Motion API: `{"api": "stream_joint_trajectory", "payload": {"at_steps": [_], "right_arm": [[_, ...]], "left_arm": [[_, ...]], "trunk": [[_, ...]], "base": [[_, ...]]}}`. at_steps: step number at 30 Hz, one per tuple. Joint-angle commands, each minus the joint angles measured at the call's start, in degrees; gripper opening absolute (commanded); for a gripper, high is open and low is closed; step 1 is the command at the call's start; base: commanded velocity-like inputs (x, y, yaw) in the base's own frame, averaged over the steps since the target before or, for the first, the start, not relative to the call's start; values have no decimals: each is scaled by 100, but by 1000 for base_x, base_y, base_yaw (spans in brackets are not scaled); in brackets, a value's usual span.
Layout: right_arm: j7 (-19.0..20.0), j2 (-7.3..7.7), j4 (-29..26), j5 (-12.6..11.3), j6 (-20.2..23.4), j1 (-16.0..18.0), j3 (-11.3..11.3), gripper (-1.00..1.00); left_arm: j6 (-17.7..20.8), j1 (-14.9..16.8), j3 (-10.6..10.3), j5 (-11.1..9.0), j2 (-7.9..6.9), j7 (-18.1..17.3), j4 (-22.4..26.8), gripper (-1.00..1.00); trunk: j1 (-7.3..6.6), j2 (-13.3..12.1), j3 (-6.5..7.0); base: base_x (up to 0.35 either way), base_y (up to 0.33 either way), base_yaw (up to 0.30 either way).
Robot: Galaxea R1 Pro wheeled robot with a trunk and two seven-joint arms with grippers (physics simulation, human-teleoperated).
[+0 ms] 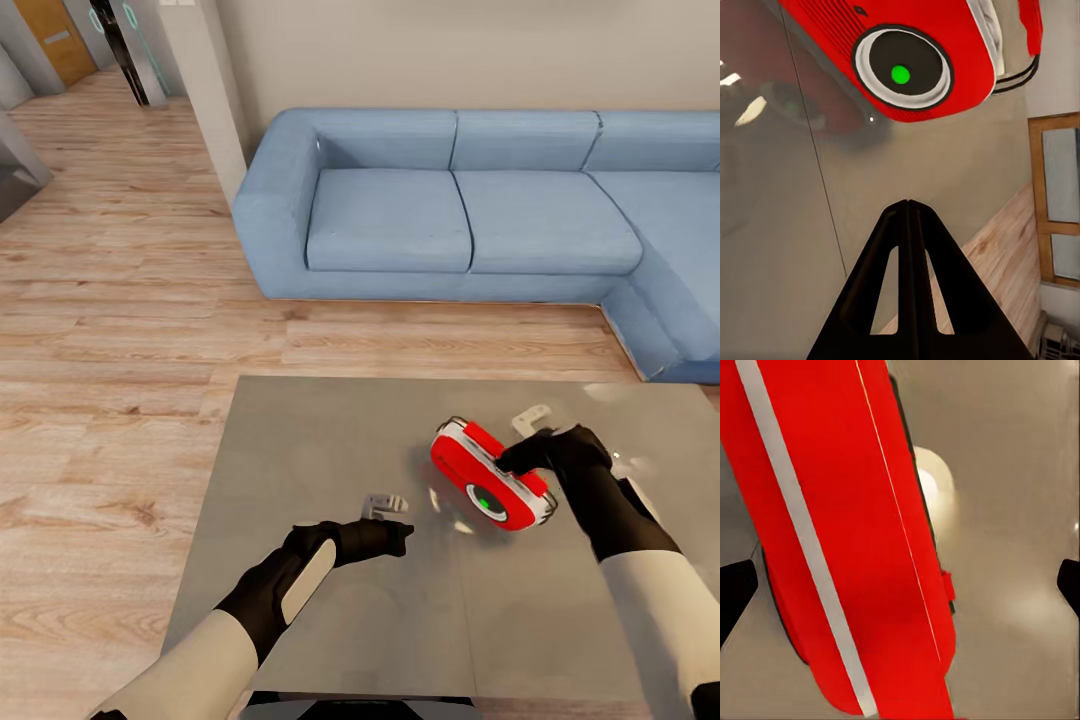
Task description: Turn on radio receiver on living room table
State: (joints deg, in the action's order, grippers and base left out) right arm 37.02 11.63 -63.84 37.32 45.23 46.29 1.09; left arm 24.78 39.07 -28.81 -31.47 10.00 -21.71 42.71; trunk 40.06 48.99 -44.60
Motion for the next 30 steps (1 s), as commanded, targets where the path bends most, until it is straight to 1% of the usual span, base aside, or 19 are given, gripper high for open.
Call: {"api": "stream_joint_trajectory", "payload": {"at_steps": [1, 2, 4, 6, 10, 12, 14, 20, 25, 28, 30], "right_arm": [[61, 20, -167, 8, 68, 1, 2, 100], [250, 86, -429, 20, 260, 2, 6, 100], [542, 185, -735, 27, 462, 2, 10, 100], [753, 294, -966, 29, 568, 2, 12, 100], [1149, 521, -1356, 30, 803, 3, 15, 100], [1248, 584, -1472, 30, 870, 3, 16, 100], [1393, 695, -1634, 31, 952, 3, 20, 100], [1786, 914, -1867, 31, 1114, 3, 19, 100], [2021, 990, -1900, 36, 1134, 3, 14, 100], [2128, 1142, -1903, 28, 1136, 3, 14, 100], [2281, 1362, -1902, 7, 1137, 3, 8, 100]], "left_arm": [[0, -2, 3, 0, 0, 0, 0, -100], [0, 0, 4, 0, 0, 0, 0, -100], [2, 1, 6, -8, 0, 0, 0, -100], [4, 0, 4, -11, 0, 0, 0, -100], [8, 0, 5, -15, 0, 0, 0, -100], [13, 1, 6, -16, 0, 0, 0, -100], [20, 0, 7, -19, 0, 0, 0, -100], [32, 3, 7, -30, 0, 0, -4, -100], [42, 1, 7, -34, 0, 0, -2, -100], [45, 4, 14, -32, 0, -12, 6, -100], [49, 4, 52, -27, 0, -34, 71, -100]], "trunk": [[0, 0, 0], [0, 0, 0], [0, 0, 0], [0, 0, 0], [0, 0, 0], [0, 0, 0], [0, 0, 0], [0, 0, 0], [0, 0, 0], [0, 0, 0], [0, 0, 0]], "base": [[0, 0, 0], [0, 0, 0], [0, 0, 0], [0, 0, 0], [0, 0, 0], [0, 0, 0], [0, 0, 0], [0, 0, 0], [0, 0, 0], [0, 0, 0], [0, 0, 0]]}}
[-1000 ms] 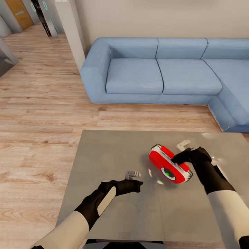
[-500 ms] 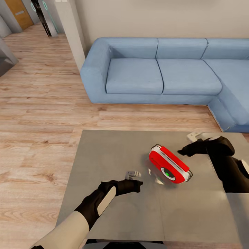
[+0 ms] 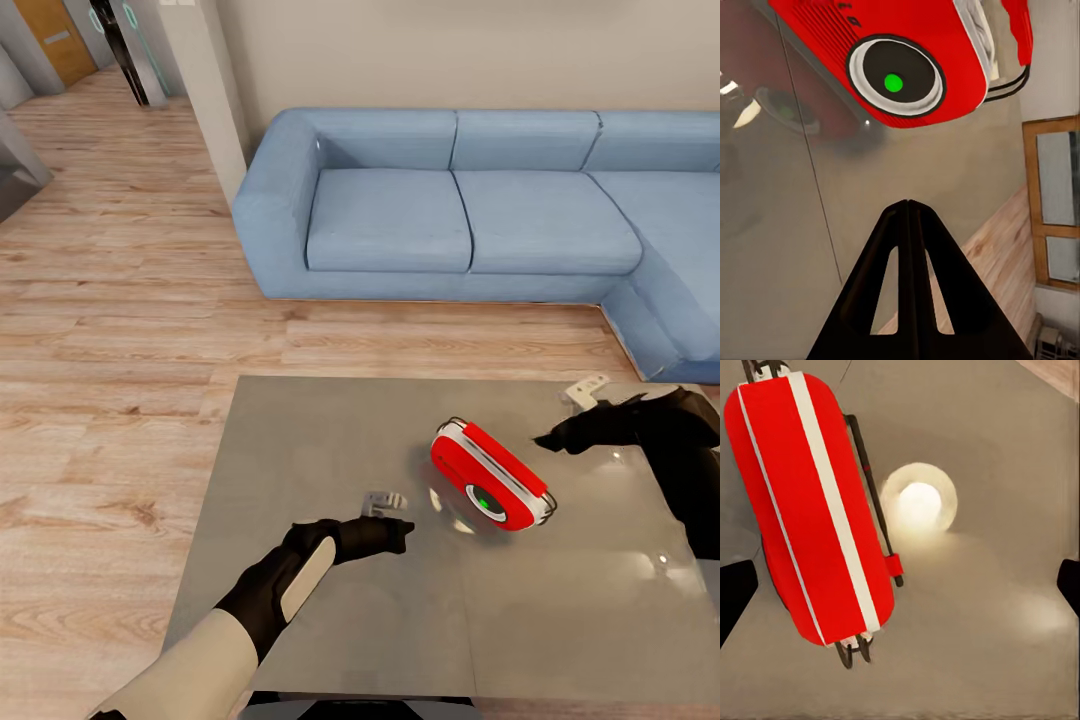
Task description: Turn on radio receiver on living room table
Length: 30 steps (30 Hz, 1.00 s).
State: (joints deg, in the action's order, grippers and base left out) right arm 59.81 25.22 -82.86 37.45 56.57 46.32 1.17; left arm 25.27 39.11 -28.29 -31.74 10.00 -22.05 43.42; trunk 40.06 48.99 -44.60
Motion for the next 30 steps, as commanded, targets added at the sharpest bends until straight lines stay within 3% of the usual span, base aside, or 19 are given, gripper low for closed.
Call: {"api": "stream_joint_trajectory", "payload": {"at_steps": [1, 5, 7, 9, 12, 15, 16, 17, 23, 26, 30], "right_arm": [[74, 120, 6, -17, 3, -12, -6, 100], [238, 689, 20, -39, -7, -291, -109, 100], [265, 903, 62, -41, -48, -452, -394, 100], [277, 1016, 86, -25, -74, -578, -674, 100], [292, 1226, 113, 63, -339, -1071, -1261, 100], [289, 1255, 147, 113, -515, -1327, -1519, 100], [288, 1262, 178, 126, -595, -1450, -1666, 100], [292, 1264, 283, 139, -771, -1653, -1969, 100], [295, 1258, 1001, 155, -1543, -1925, -2745, 100], [295, 1257, 1691, 157, -2153, -1960, -3040, 100], [293, 1259, 2016, 157, -2538, -1967, -3273, 100]], "left_arm": [[1, 0, 9, -2, 0, -7, 32, -100], [21, 0, 1, -8, -83, -20, 304, -100], [39, 0, -10, -24, -297, -24, 527, -100], [101, 0, -16, -33, -477, -26, 713, -100], [386, 0, -18, -75, -741, -22, 1072, -100], [446, 0, -18, -97, -825, -20, 1129, -100], [461, 0, -18, -106, -864, -20, 1143, -100], [476, -8, -18, -114, -925, -15, 1171, -100], [606, -51, -18, -118, -1171, 4, 1574, -100], [894, -58, -15, -104, -1393, 14, 2072, -100], [1144, -73, -11, -105, -1622, 22, 2434, -100]], "trunk": [[0, 0, 0], [0, 0, 0], [0, 0, 0], [0, 0, 0], [0, 0, 0], [0, 0, 0], [0, 0, 0], [0, 0, 0], [0, 0, 0], [0, 0, 0], [0, 0, 0]], "base": [[0, 0, 0], [0, 0, 0], [0, 0, 0], [0, 0, 0], [0, 0, 0], [0, 0, 0], [0, 0, 0], [0, 0, 0], [0, 0, 0], [0, 0, 0], [0, 0, 0]]}}
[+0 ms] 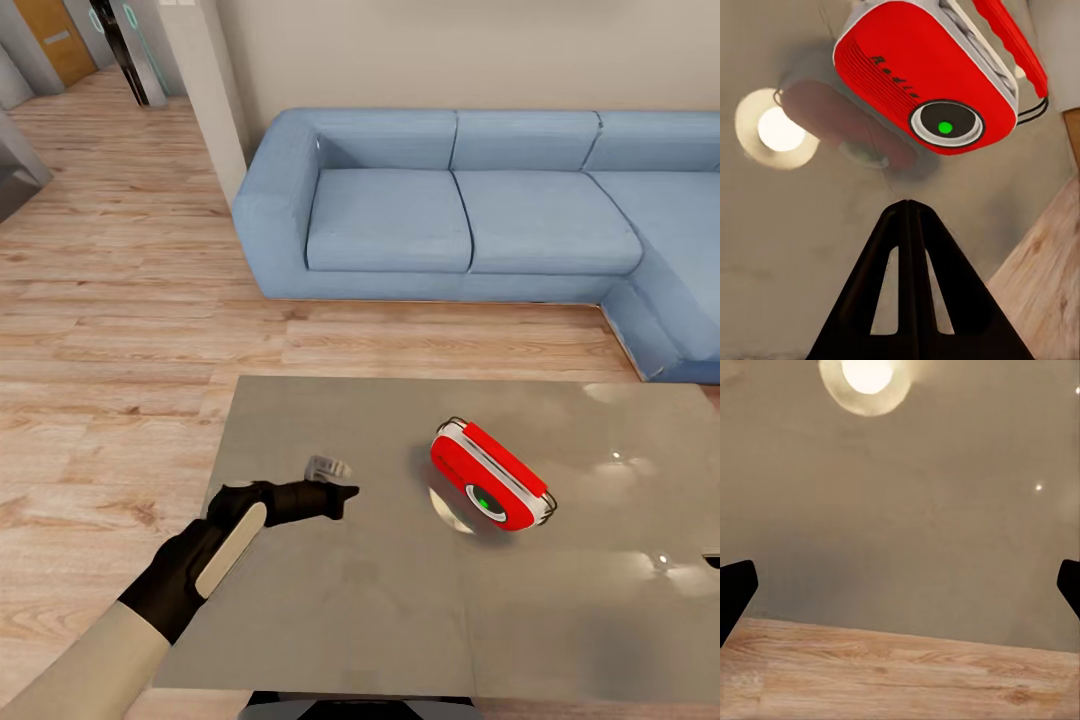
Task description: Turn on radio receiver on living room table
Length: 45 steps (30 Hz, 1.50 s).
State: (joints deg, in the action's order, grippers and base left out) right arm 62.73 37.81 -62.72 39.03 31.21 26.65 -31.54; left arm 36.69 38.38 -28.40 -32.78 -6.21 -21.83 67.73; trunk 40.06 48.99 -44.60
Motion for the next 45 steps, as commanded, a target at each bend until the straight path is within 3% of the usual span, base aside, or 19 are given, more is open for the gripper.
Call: {"api": "stream_joint_trajectory", "payload": {"at_steps": [1, 6, 12, 21, 26, 31, 33, 36, 40, 42, 45], "right_arm": [[1, 2, 35, -1, -43, -1, -46, 100], [2, 13, 86, 5, -108, -3, -116, 100], [2, 14, 85, 77, -115, -3, -125, 100], [2, -28, 134, 225, -123, -7, -125, 100], [-23, -43, 465, 227, -174, -8, -125, 100], [-165, -47, 1136, 235, -547, -10, -126, 100], [-295, -78, 1473, 234, -806, -11, -125, 100], [-636, -264, 2185, 229, -1190, -11, -125, 100], [-1777, -565, 3299, 234, -1916, -11, -125, 100], [-2337, -622, 3991, 240, -2414, -11, -123, 100], [-2766, -645, 4709, 250, -2953, -11, -114, 100]], "left_arm": [[36, -2, 0, -6, -43, 1, 35, -100], [245, -9, 1, -23, -119, 59, 34, -100], [441, -71, 1, -196, -168, 605, 46, -100], [436, -76, 1, -287, -187, 679, 53, -100], [417, -76, 1, -287, -229, 684, 12, -100], [403, -76, 1, -303, -354, 688, 7, -100], [401, -76, -2, -306, -382, 689, 15, -100], [395, -76, -6, -307, -394, 689, 19, -100], [390, -78, -2, -309, -403, 689, 9, -100], [384, -105, 0, -305, -406, 689, 24, -100], [370, -288, 1, -299, -432, 689, 110, -100]], "trunk": [[0, 0, 0], [0, 0, 0], [0, 0, 0], [0, 0, 0], [0, 0, 0], [0, 0, 0], [0, 0, 0], [0, 0, 0], [0, 0, 0], [0, 0, 0], [0, 0, 0]], "base": [[0, 0, 0], [-137, 0, 0], [-327, 0, 0], [-318, 0, 0], [-180, 0, 0], [-31, 0, 0], [-6, 0, 0], [-2, 0, 0], [0, 0, 0], [0, 0, 0], [0, 0, 0]]}}
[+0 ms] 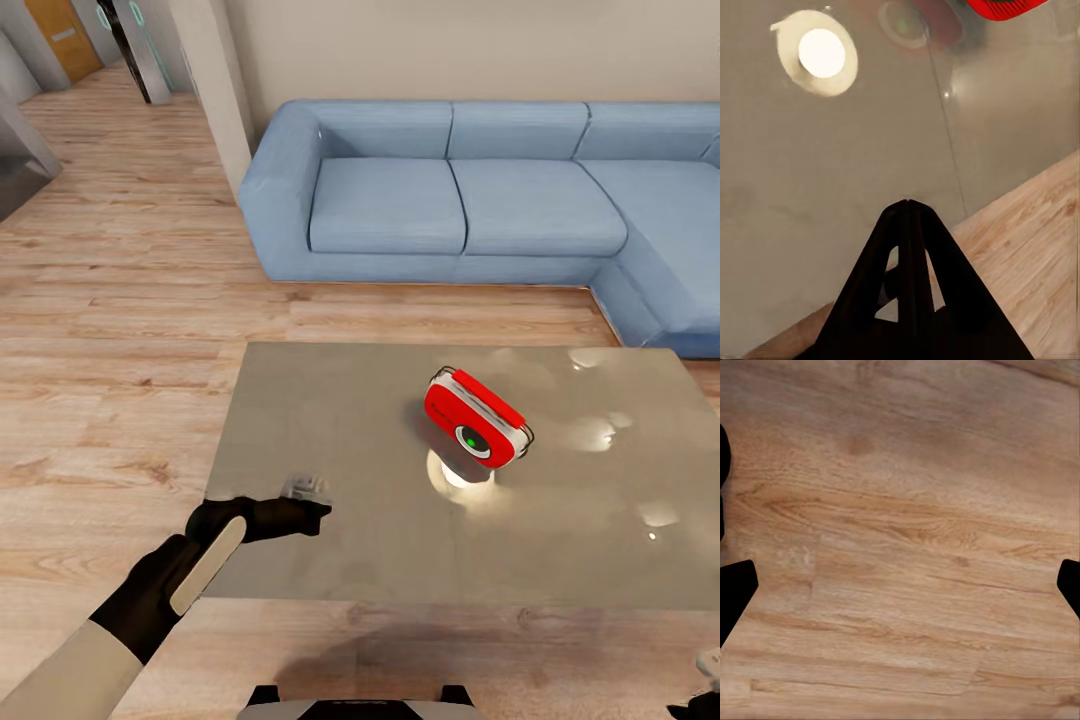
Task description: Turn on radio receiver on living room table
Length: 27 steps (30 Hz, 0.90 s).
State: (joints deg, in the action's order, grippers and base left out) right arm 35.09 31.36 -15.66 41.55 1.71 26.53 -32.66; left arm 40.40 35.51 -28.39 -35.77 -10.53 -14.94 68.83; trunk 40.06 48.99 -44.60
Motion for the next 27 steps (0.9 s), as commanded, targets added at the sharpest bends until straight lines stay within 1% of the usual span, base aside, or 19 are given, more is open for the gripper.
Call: {"api": "stream_joint_trajectory", "payload": {"at_steps": [1, 2, 5, 6, 8, 10, 11, 12, 13, 14, 16, 19, 21, 22, 23, 24, 25, 26, 27], "right_arm": [[-97, -3, 213, 0, -123, 1, 6, 100], [-118, -4, 264, 1, -149, 1, 8, 100], [-176, -6, 411, 3, -232, 1, 17, 100], [-198, -14, 456, 7, -273, 1, 26, 100], [-232, -20, 478, 30, -296, 1, 34, 100], [-337, -32, 498, 183, -313, 1, 38, 100], [-383, -39, 517, 246, -332, 1, 39, 100], [-456, -42, 575, 307, -387, 1, 40, 100], [-504, -42, 622, 332, -430, 1, 40, 100], [-528, -44, 644, 342, -447, 1, 40, 100], [-649, -49, 714, 368, -496, 1, 40, 100], [-746, -51, 746, 377, -515, 1, 40, 100], [-774, -51, 753, 376, -519, 1, 40, 100], [-792, -48, 758, 375, -519, 1, 40, 100], [-842, -52, 802, 373, -521, 1, 40, 100], [-860, -57, 833, 373, -521, 1, 40, 100], [-938, -88, 957, 376, -535, 1, 40, 100], [-1005, -118, 1046, 379, -559, 1, 40, 100], [-1040, -136, 1090, 380, -575, 1, 40, 100]], "left_arm": [[-10, -156, 0, 4, -36, -3, 64, -100], [-13, -216, 0, 5, -61, -4, 86, -100], [-24, -521, 0, 4, -269, -18, 227, -100], [-65, -765, 0, 1, -471, -23, 379, -100], [-274, -1011, 0, -23, -658, -33, 543, -100], [-571, -1257, 0, -229, -923, -40, 678, -100], [-653, -1319, -1, -370, -1039, -42, 703, -100], [-769, -1398, -5, -584, -1205, -43, 724, -100], [-866, -1465, -9, -695, -1307, -43, 732, -100], [-920, -1503, -13, -737, -1352, -43, 733, -100], [-1194, -1730, -22, -857, -1525, -44, 717, -100], [-1424, -2022, -25, -908, -1657, -42, 569, -100], [-1547, -2134, -25, -916, -1686, -41, 375, -100], [-1658, -2179, -27, -918, -1697, -42, 181, -100], [-1958, -2226, -38, -921, -1696, -49, -329, -100], [-2049, -2233, -42, -922, -1691, -55, -474, -100], [-2331, -2246, -53, -921, -1664, -94, -927, -100], [-2491, -2250, -61, -919, -1633, -129, -1209, -100], [-2554, -2252, -65, -918, -1614, -145, -1341, -100]], "trunk": [[0, 0, 0], [0, 0, 0], [0, 0, 0], [0, 0, 0], [0, 0, 0], [0, 0, 0], [0, 0, 0], [0, 0, 0], [0, 0, 0], [0, 0, 0], [0, 0, 0], [0, 0, 0], [0, 0, 0], [0, 0, 0], [0, 0, 0], [0, 0, 0], [0, 0, 0], [0, 0, 0], [0, 0, 0]], "base": [[0, 0, 0], [0, 0, 0], [0, 0, 0], [0, 0, 0], [0, 0, 0], [0, 0, 0], [0, 0, 0], [0, 0, 0], [0, 0, 0], [0, 0, 0], [0, 0, 0], [0, 0, 0], [0, 0, 0], [0, 0, 0], [0, 0, 0], [0, 0, 0], [0, 0, 0], [0, 0, 0], [0, 0, 0]]}}
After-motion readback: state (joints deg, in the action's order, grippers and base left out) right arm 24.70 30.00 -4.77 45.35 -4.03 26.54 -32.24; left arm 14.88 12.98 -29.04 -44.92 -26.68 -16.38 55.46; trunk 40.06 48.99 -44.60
